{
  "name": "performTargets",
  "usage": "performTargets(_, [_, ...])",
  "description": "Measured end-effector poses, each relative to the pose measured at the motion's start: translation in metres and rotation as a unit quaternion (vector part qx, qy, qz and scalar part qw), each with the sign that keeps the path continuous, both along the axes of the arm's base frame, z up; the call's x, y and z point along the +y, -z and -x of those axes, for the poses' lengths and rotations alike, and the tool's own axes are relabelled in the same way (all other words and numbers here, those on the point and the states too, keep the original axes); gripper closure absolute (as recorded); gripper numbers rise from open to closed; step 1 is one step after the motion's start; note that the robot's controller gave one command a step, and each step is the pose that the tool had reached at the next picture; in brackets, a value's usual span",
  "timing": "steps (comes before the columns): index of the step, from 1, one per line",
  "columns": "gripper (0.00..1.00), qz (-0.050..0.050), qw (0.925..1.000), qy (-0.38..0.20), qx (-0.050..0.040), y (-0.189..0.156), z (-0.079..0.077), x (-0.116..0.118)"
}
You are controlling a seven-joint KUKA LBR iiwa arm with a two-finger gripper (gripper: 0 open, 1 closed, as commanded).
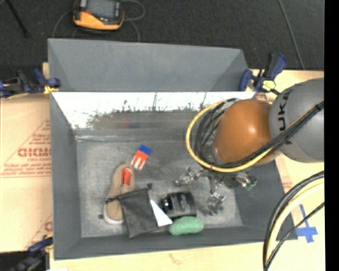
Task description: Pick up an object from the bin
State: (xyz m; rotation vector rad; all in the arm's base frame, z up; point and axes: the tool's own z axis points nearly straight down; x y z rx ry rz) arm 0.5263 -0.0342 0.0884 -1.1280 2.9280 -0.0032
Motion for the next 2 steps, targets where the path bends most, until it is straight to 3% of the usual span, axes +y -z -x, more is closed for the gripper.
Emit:
performTargets(1, [0.00,-0.001,0.9996,0.029,0.0018,0.0115,0.0160,0.0185])
performTargets(2, [0.00,-0.001,0.9981,0.061,0.0019,0.0122,0.0189,0.0228])
